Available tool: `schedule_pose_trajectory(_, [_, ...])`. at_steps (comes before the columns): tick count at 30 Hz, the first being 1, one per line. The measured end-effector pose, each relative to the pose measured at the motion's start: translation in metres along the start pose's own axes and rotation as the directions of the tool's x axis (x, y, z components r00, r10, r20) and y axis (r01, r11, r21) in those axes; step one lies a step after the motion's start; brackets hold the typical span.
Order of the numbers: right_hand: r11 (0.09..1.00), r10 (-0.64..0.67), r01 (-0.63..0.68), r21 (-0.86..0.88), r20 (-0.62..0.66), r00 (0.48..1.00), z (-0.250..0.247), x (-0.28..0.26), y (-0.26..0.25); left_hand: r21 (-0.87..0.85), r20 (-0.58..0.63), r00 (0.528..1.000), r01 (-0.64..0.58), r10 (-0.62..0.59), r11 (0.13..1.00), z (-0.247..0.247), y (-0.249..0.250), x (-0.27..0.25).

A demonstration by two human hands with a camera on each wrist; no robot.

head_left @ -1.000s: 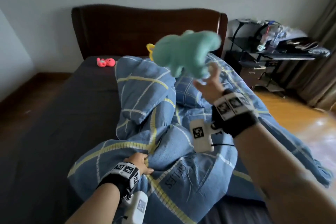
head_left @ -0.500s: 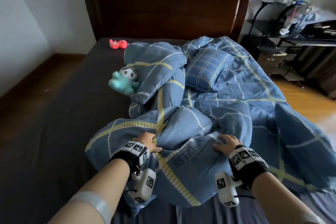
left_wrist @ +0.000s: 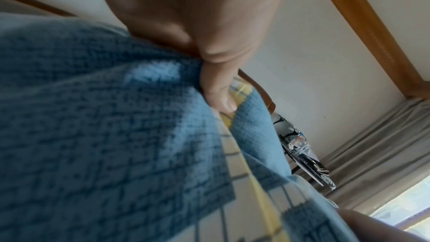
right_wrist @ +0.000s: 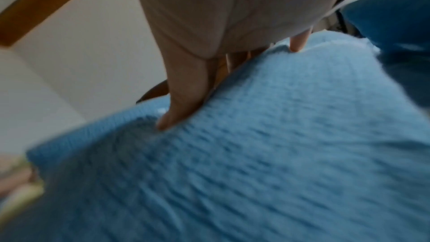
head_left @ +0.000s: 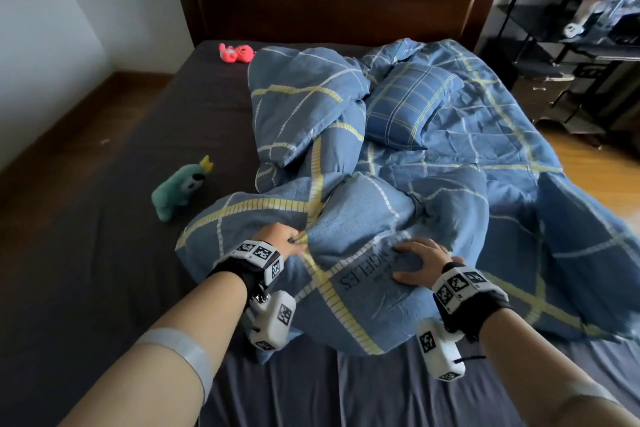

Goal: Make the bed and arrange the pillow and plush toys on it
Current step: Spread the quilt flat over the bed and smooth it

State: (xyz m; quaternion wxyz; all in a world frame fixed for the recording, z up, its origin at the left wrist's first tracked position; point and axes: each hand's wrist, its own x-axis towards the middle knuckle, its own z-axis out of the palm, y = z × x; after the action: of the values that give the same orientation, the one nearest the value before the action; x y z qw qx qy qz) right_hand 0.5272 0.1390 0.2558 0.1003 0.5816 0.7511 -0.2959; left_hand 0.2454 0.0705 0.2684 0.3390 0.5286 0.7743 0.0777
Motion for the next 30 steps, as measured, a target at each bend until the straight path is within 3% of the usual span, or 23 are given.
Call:
schedule_pose_trajectory(3, [0.988,0.130,-0.140,-0.060,-0.141,0.981,0.014,-0.012,0.007,-0.047,-0.050,0.999,-0.009,0.006,0.999,-0.002,-0.001,-0.007])
schedule_pose_trajectory(4, [0.978,0.203,-0.208,-0.009,-0.183,0.962,0.018,-0.016,0.009,-0.049,-0.068,0.998,-0.007,0.004,0.999,-0.003,0.000,-0.009])
schedule_pose_trajectory(7, [0.867,0.401,-0.307,0.392,-0.183,0.898,0.018,-0.021,0.017,-0.053,-0.093,0.996,0.007,-0.011,0.999,-0.001,0.002,-0.014])
schedule_pose_trajectory(9, [0.797,0.376,-0.250,0.550,-0.128,0.918,0.018,-0.020,0.024,-0.055,-0.102,0.995,0.013,-0.019,0.998,0.002,0.002,-0.016])
schedule_pose_trajectory(14, [0.860,0.218,-0.078,0.505,-0.226,0.949,0.013,-0.024,0.030,-0.233,-0.239,0.969,0.011,-0.068,0.972,0.021,-0.002,-0.032])
schedule_pose_trajectory(16, [0.847,0.189,-0.024,0.532,-0.258,0.947,0.005,-0.031,0.027,-0.416,-0.312,0.933,0.036,-0.179,0.909,0.040,-0.015,-0.043])
schedule_pose_trajectory(18, [0.764,0.185,0.067,0.642,-0.318,0.930,-0.003,-0.040,0.023,-0.638,-0.268,0.899,0.104,-0.346,0.763,0.065,-0.034,-0.055])
schedule_pose_trajectory(20, [0.688,0.176,0.166,0.706,-0.384,0.906,-0.007,-0.049,0.019,-0.694,-0.112,0.906,0.223,-0.409,0.685,0.093,-0.048,-0.072])
schedule_pose_trajectory(21, [0.673,0.157,0.208,0.709,-0.413,0.897,-0.009,-0.054,0.015,-0.673,-0.072,0.920,0.241,-0.386,0.700,0.107,-0.051,-0.081])
schedule_pose_trajectory(22, [0.668,0.130,0.243,0.704,-0.431,0.893,-0.011,-0.060,0.010,-0.629,-0.106,0.944,0.180,-0.313,0.757,0.118,-0.048,-0.090])
schedule_pose_trajectory(24, [0.645,0.070,0.278,0.712,-0.418,0.906,-0.012,-0.070,-0.004,-0.500,-0.240,0.968,-0.058,-0.074,0.864,0.128,-0.029,-0.096])
schedule_pose_trajectory(26, [0.539,0.013,0.282,0.794,-0.343,0.939,-0.012,-0.079,-0.020,-0.413,-0.294,0.947,-0.248,0.129,0.876,0.124,0.009,-0.093])
schedule_pose_trajectory(28, [0.424,-0.040,0.274,0.863,-0.284,0.958,-0.013,-0.088,-0.035,-0.445,-0.312,0.935,-0.299,0.166,0.844,0.113,0.052,-0.090])
schedule_pose_trajectory(30, [0.383,-0.074,0.302,0.873,-0.297,0.952,-0.017,-0.096,-0.047,-0.554,-0.326,0.944,-0.238,0.055,0.798,0.100,0.077,-0.085])
